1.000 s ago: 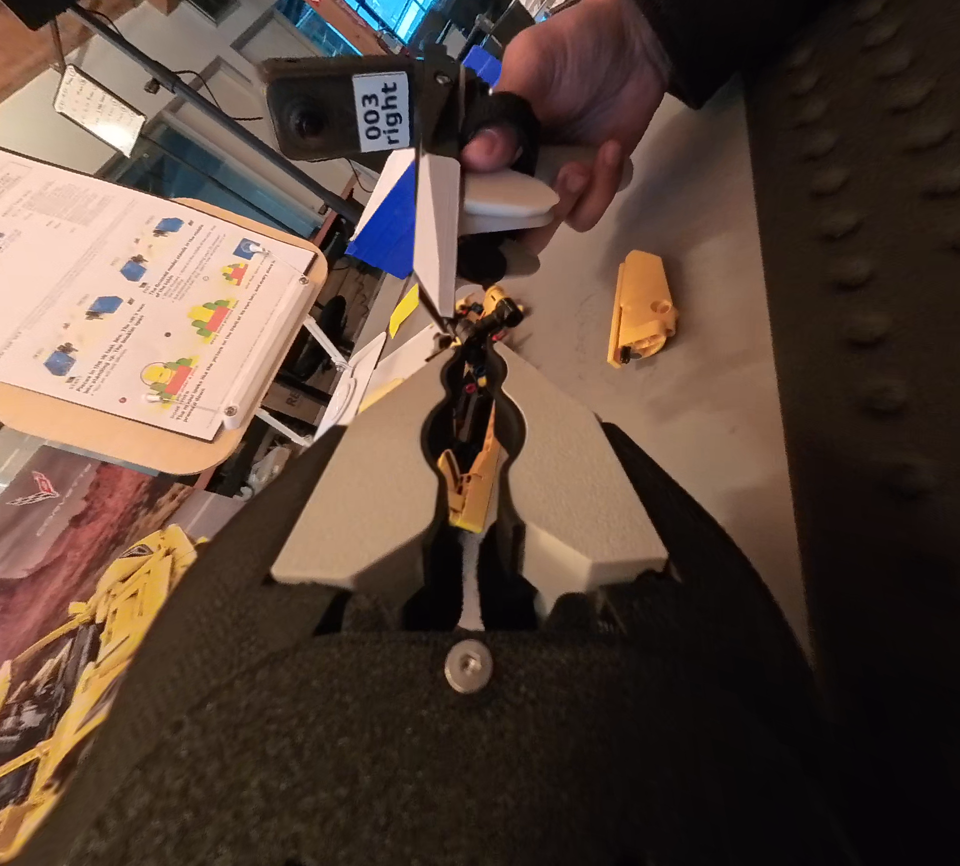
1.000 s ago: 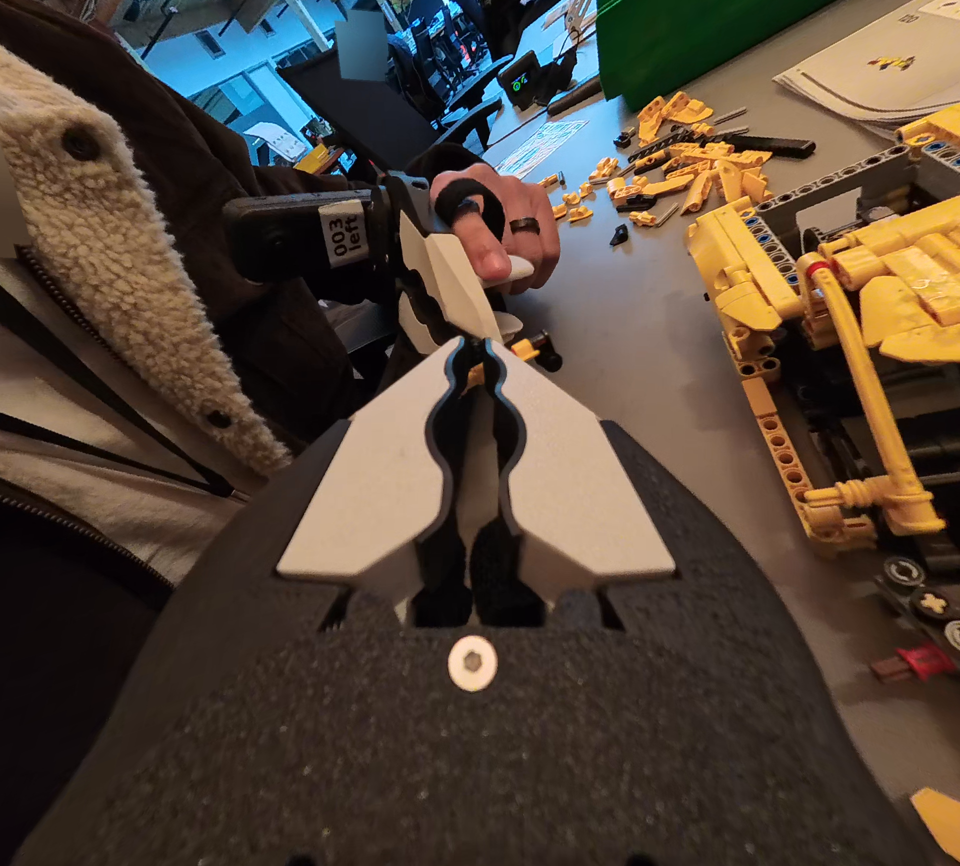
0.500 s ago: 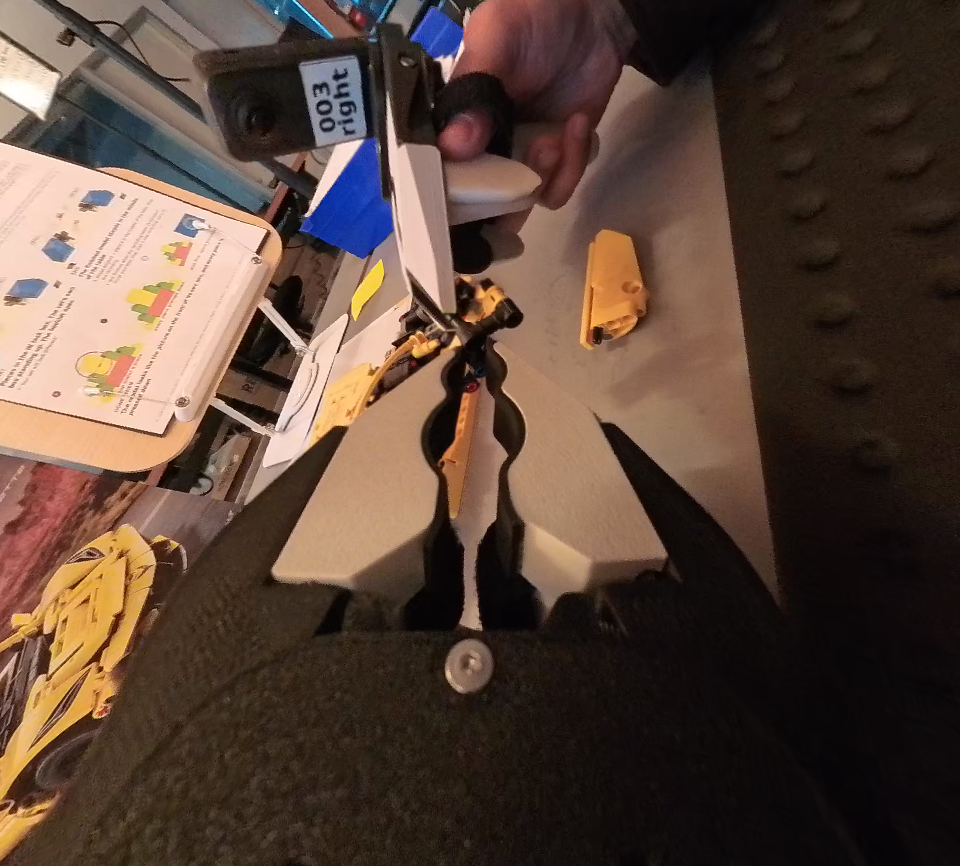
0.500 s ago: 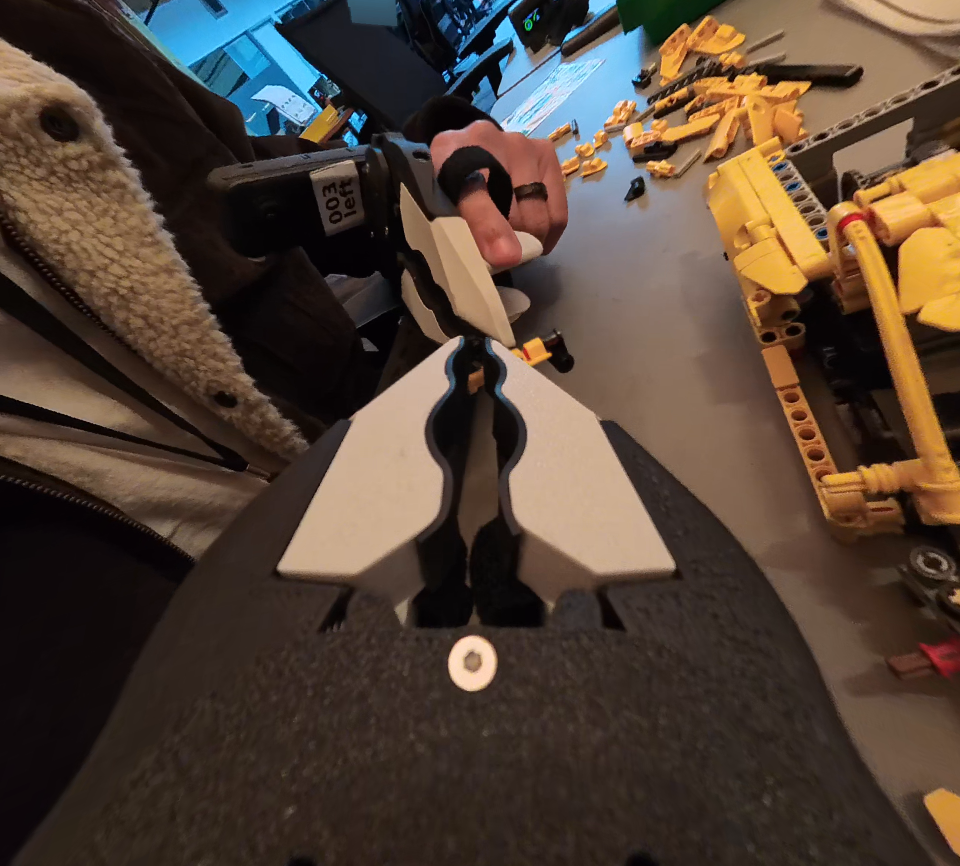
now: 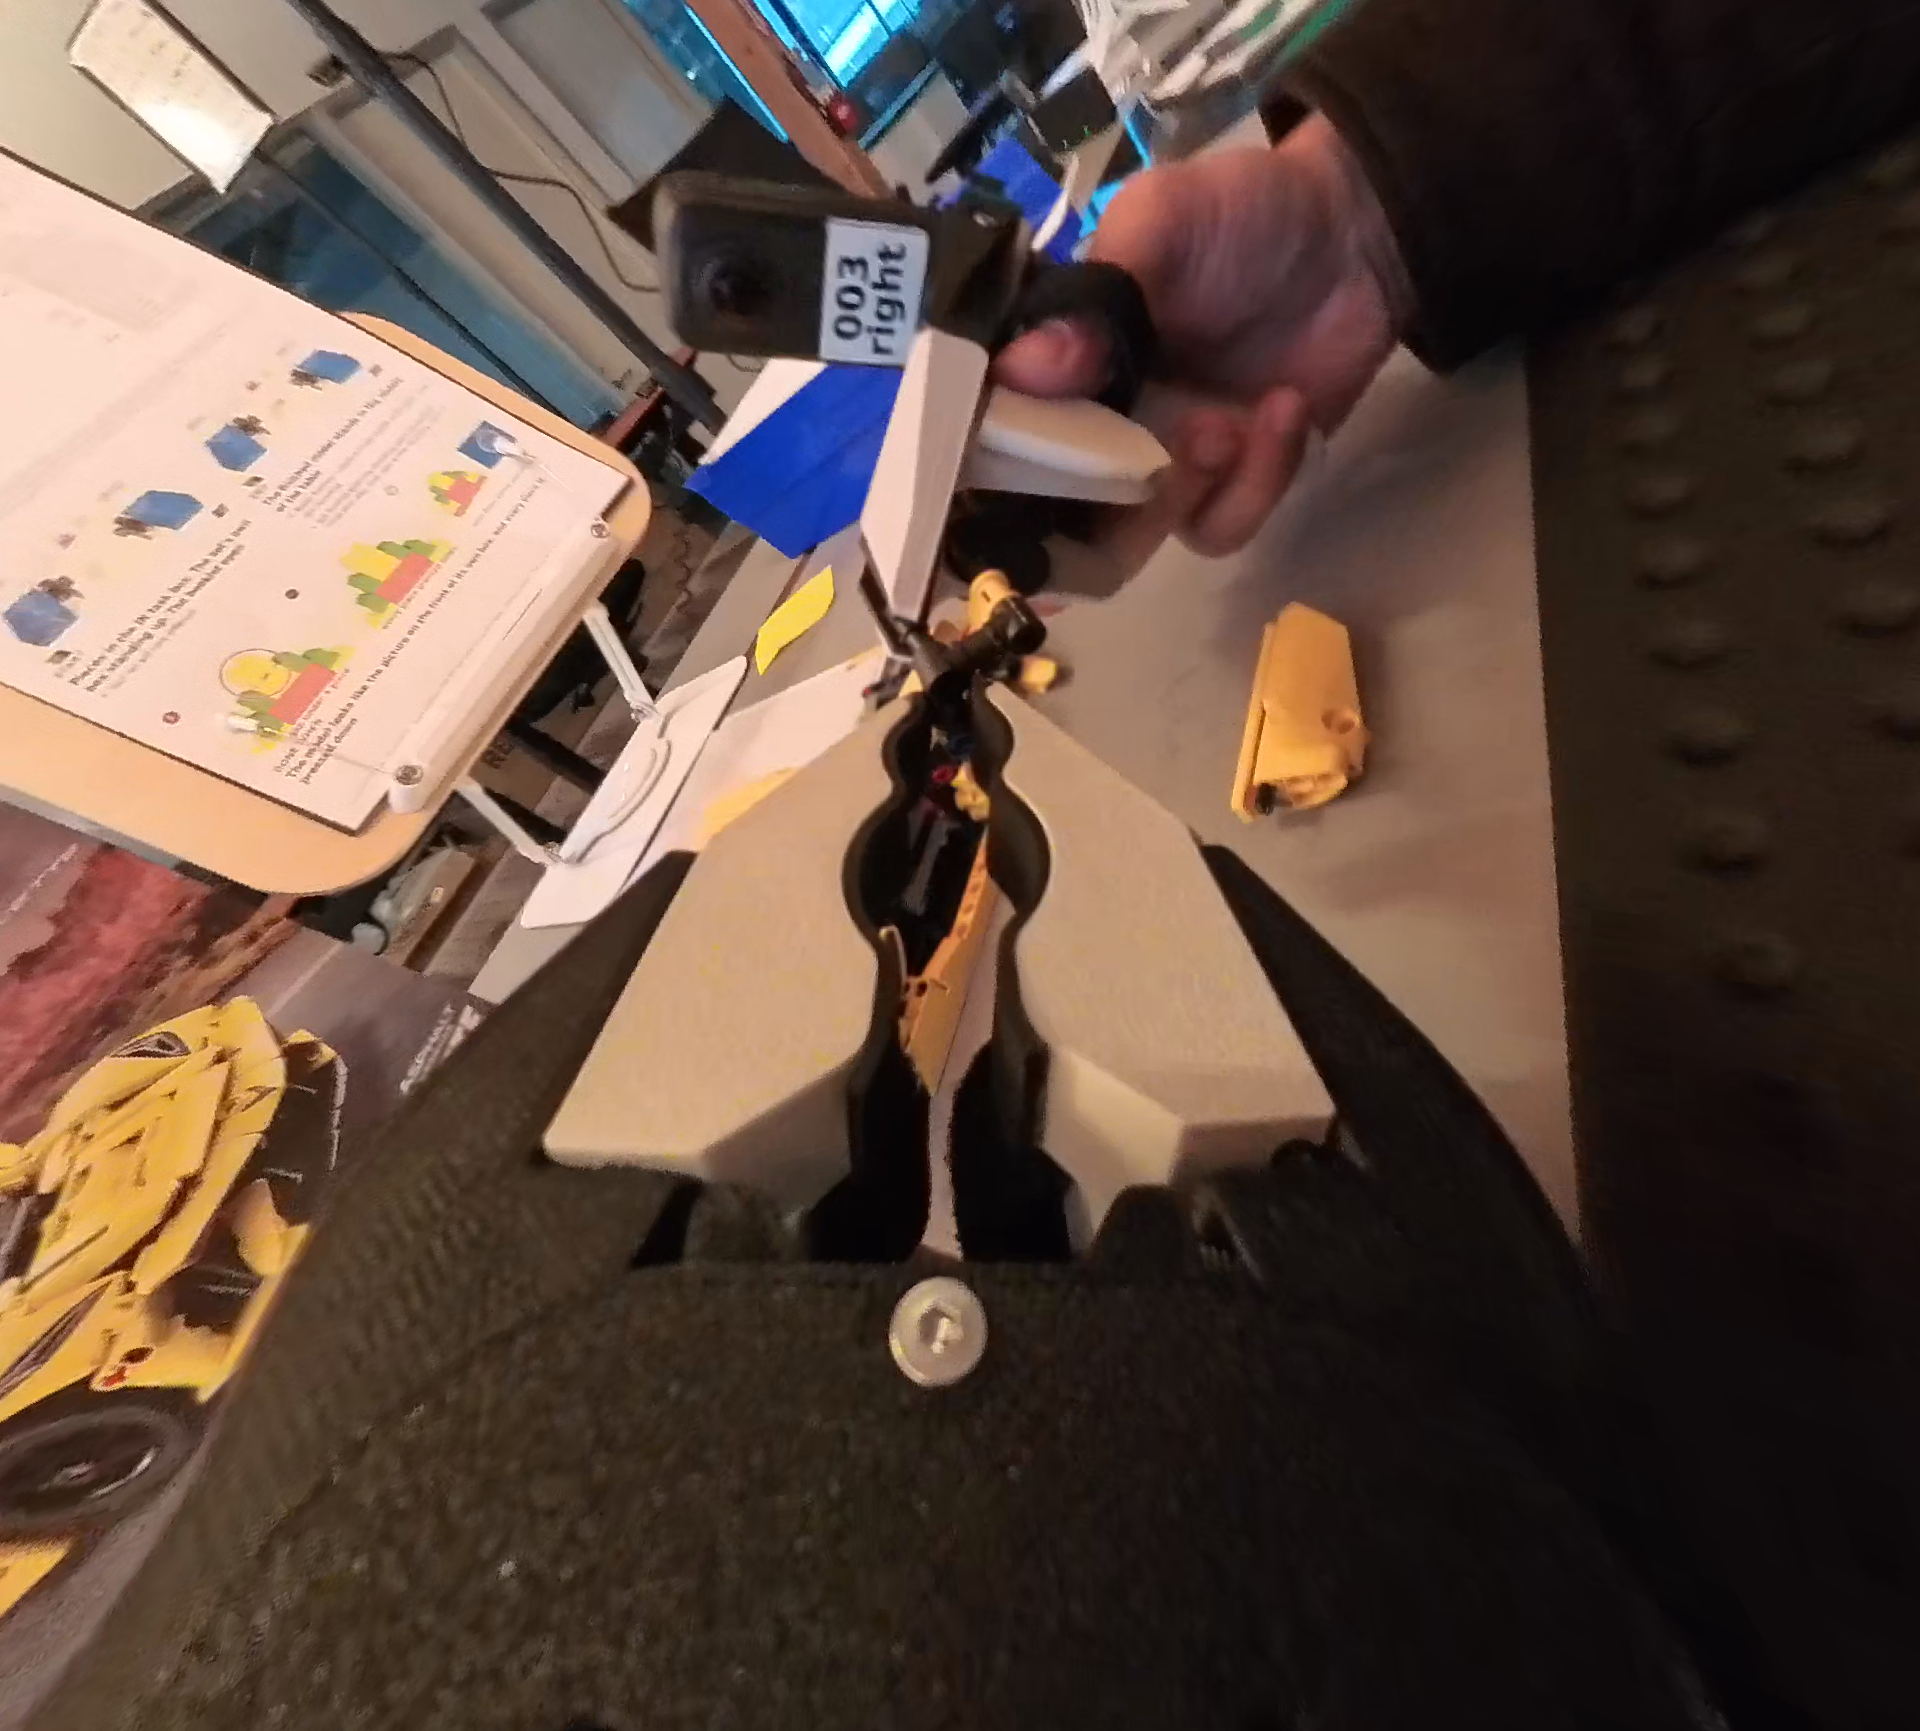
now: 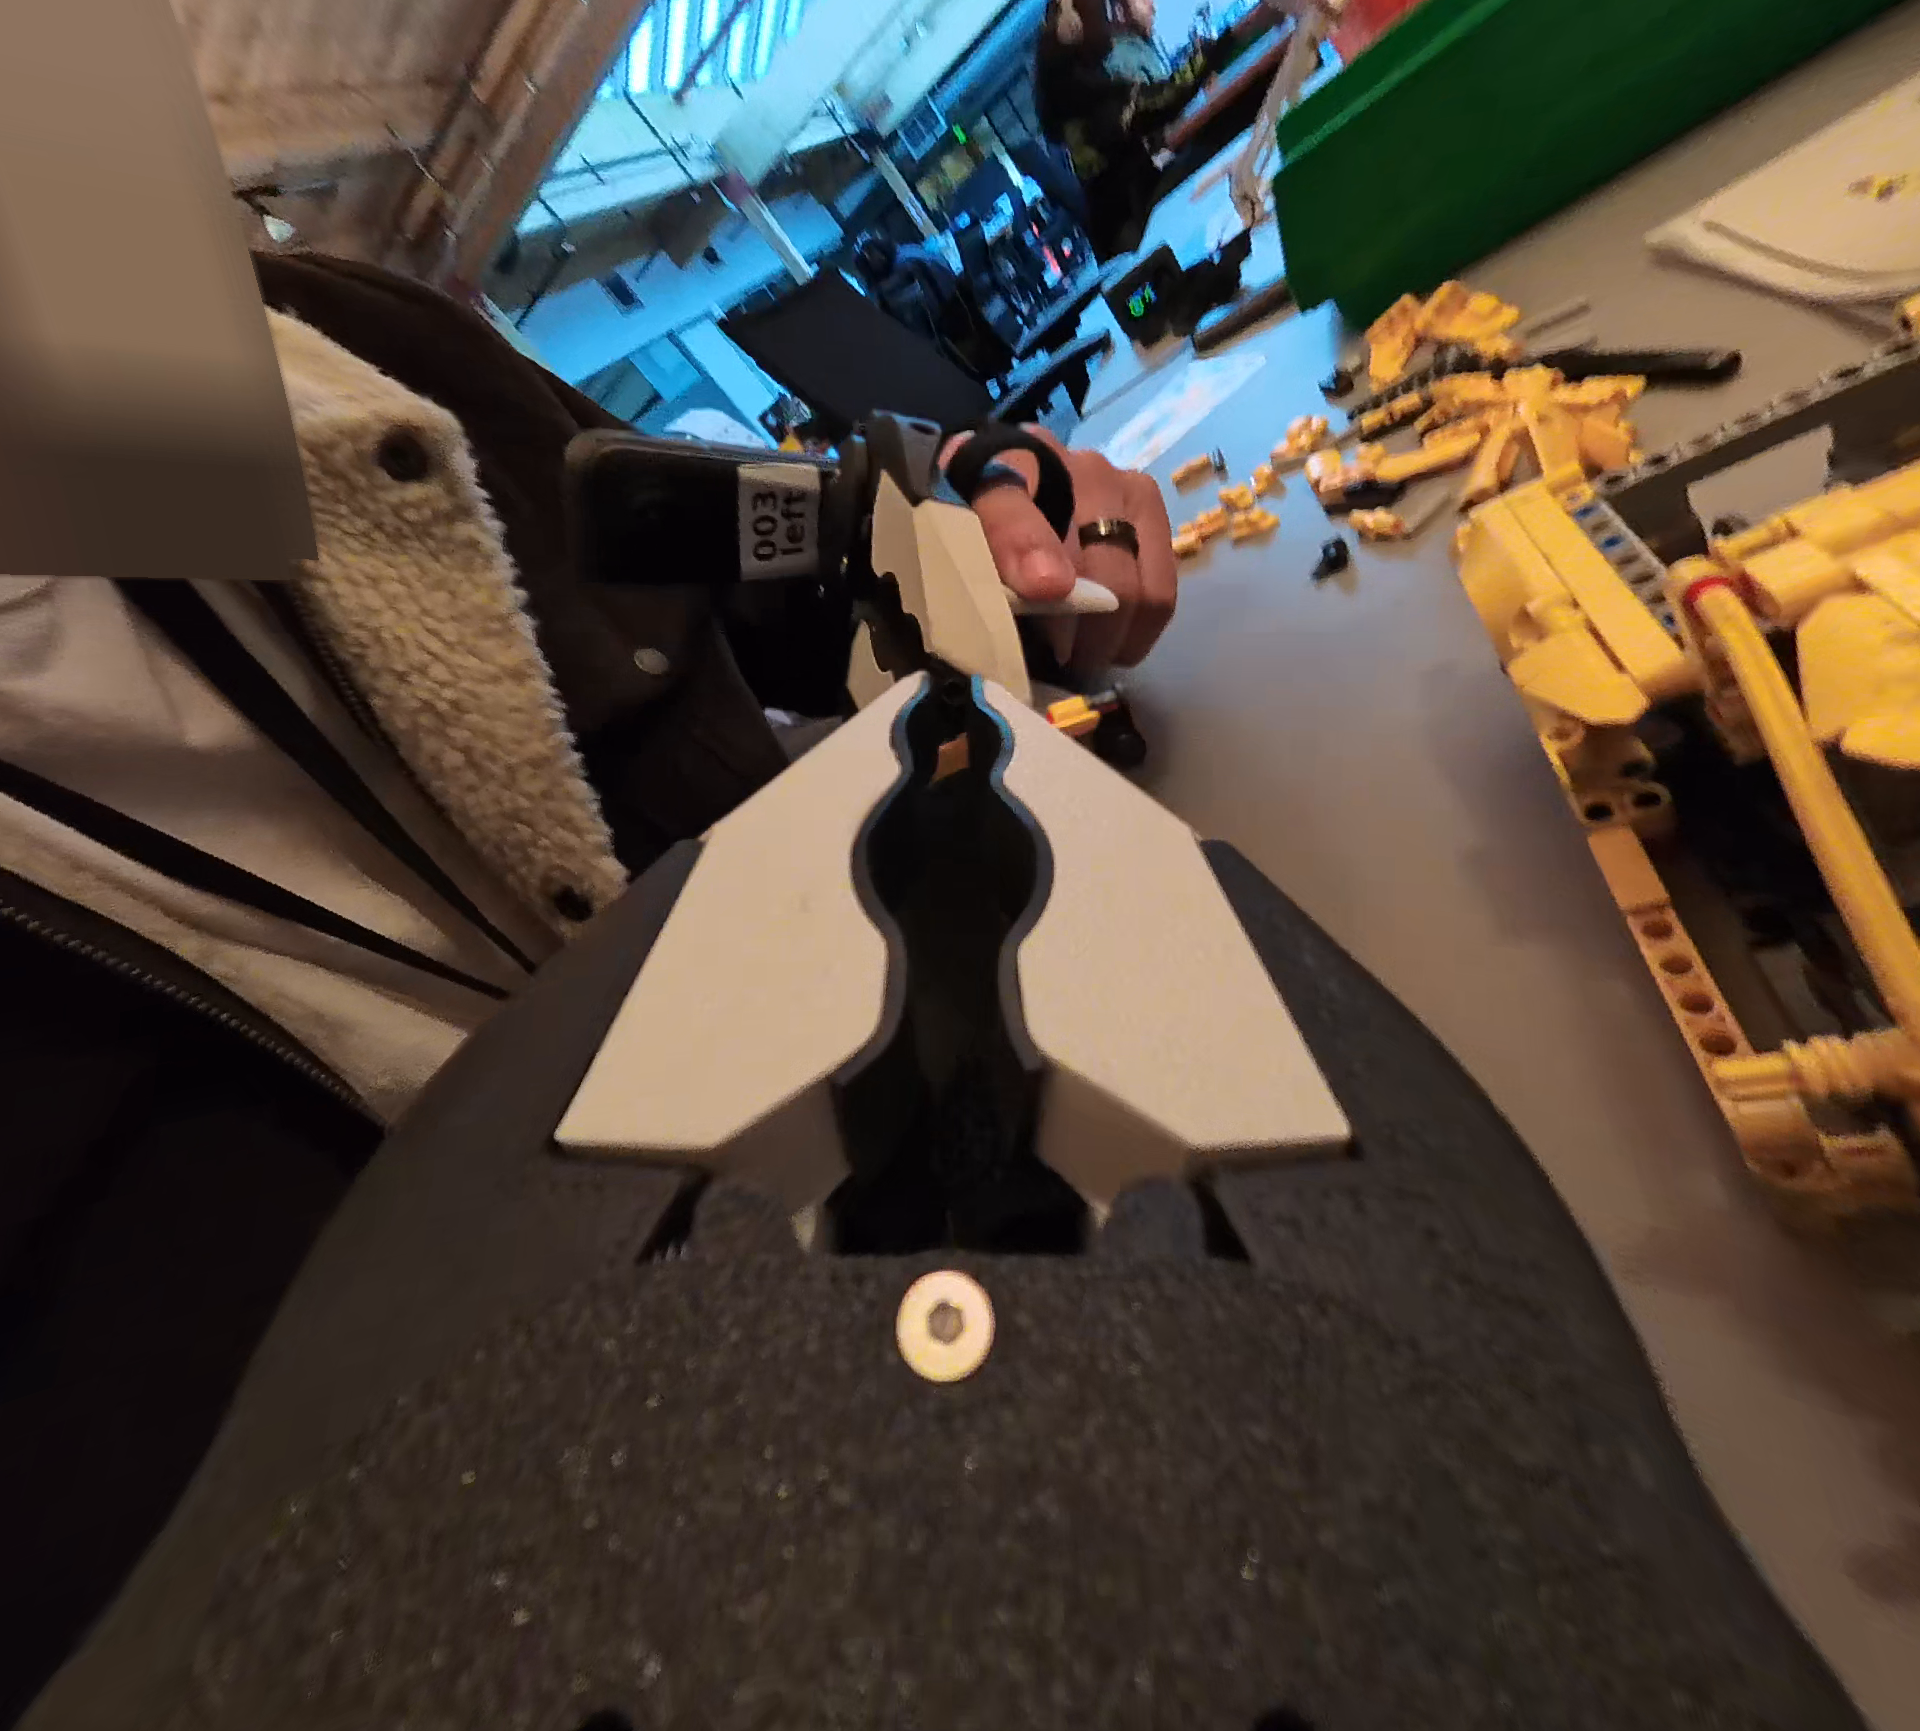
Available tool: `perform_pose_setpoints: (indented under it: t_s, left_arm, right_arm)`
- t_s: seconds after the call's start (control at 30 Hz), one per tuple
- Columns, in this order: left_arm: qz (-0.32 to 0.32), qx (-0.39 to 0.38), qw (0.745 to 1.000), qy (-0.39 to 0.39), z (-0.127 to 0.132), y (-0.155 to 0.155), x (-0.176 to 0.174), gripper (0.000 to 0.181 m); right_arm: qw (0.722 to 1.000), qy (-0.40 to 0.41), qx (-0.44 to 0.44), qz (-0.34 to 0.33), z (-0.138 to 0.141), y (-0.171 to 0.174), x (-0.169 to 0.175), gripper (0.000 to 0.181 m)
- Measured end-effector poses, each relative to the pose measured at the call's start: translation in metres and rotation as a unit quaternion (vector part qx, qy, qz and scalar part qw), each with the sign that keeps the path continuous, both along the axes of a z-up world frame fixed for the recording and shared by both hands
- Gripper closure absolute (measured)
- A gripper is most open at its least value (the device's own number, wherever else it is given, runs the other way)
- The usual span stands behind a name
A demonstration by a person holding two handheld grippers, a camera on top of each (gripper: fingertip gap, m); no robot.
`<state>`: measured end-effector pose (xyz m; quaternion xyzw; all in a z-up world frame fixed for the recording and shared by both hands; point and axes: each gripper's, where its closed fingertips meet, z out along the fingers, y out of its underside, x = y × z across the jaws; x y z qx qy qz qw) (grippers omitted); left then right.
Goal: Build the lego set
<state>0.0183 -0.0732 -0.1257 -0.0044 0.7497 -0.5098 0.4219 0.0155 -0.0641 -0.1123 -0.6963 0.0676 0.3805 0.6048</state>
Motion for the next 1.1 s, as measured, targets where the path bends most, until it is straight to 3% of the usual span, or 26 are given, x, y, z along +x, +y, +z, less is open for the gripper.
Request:
perform_pose_setpoints:
  t_s: [0.33, 0.77, 1.1]
  left_arm:
    - [-0.020, -0.037, 0.998, 0.045, 0.004, 0.000, -0.003, 0.175]
    - [-0.014, 0.042, 0.998, 0.032, -0.022, -0.001, -0.002, 0.175]
    - [-0.052, 0.140, 0.989, 0.000, -0.048, -0.010, -0.018, 0.176]
  right_arm:
    - [0.999, -0.039, 0.012, -0.008, 0.005, 0.001, -0.002, 0.178]
    - [0.993, -0.085, -0.081, 0.001, -0.025, -0.002, -0.004, 0.178]
    - [0.985, -0.061, -0.140, 0.074, -0.048, -0.010, -0.020, 0.178]
